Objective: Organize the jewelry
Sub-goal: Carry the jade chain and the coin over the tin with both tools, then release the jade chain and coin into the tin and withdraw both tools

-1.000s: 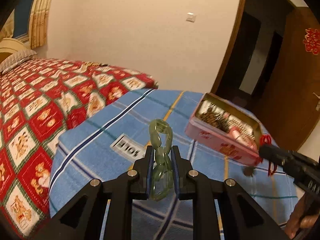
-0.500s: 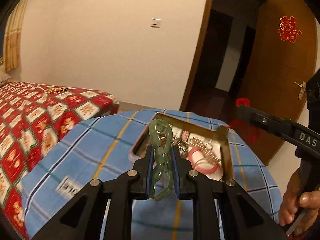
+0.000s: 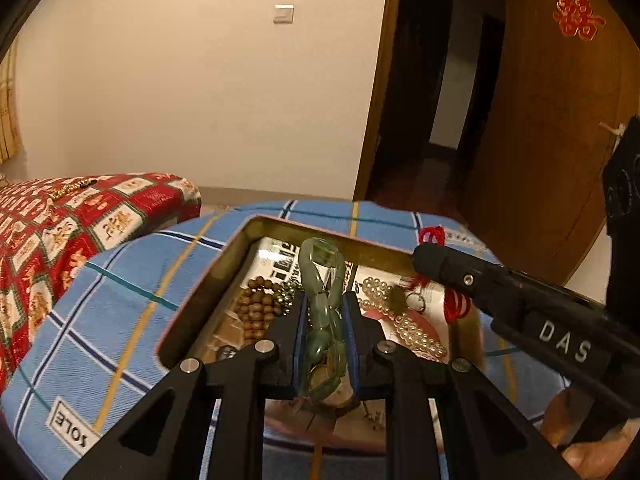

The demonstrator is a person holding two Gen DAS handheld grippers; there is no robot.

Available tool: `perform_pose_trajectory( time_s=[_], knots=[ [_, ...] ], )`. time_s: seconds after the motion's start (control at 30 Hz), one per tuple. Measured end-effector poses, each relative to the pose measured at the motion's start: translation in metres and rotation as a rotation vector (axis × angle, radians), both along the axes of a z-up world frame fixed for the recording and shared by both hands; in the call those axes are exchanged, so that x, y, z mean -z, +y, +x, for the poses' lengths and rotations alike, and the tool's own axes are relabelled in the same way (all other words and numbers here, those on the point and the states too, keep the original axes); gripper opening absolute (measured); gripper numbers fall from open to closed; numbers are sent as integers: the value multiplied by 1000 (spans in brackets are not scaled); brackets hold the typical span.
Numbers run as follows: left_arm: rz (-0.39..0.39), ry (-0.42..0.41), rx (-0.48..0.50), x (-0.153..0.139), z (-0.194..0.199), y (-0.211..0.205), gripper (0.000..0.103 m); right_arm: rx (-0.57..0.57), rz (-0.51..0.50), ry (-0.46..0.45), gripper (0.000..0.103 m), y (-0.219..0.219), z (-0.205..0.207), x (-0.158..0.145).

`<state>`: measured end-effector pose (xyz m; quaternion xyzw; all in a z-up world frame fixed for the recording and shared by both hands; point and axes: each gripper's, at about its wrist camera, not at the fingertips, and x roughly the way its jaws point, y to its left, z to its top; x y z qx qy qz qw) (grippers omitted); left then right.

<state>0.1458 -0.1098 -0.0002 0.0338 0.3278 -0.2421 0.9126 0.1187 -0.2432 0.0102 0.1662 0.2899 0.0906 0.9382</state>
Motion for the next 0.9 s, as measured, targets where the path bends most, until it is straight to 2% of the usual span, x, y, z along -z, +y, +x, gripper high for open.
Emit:
perform_pose_trajectory(
  time_s=[0.17, 0.43, 0.47, 0.5, 0.53, 0.6, 0.67, 0.77, 0.87, 0.9],
  knots=[
    [43, 6, -14, 12, 8, -11, 17, 49, -91, 40, 10, -5, 5, 11],
    [102, -10, -62, 20, 12, -13, 18, 74, -74, 78, 18, -19, 8, 22],
    [106, -6, -68, 21, 13, -13, 19, 75, -70, 83, 24, -21, 10, 23],
    [107, -4, -68, 22, 14, -13, 27, 77, -67, 85, 40, -21, 9, 23],
    [104, -5, -67, 22, 14, -12, 43, 81, -66, 85, 48, -21, 9, 23],
    [104, -23, -90, 20, 11, -11, 65, 83, -66, 49, 70, -20, 4, 17],
    [102, -63, -114, 15, 7, -8, 68, 114, -91, -8, 74, -19, -6, 9],
    [90, -77, -138, 11, 6, -3, 69, 177, -136, -66, 76, -19, -16, 1],
    [71, -83, -173, 11, 1, 6, 70, 241, -185, -85, 90, -18, -20, 1],
    [70, -94, -186, 10, -1, 9, 70, 251, -190, -88, 91, -18, -21, 1]
  ],
)
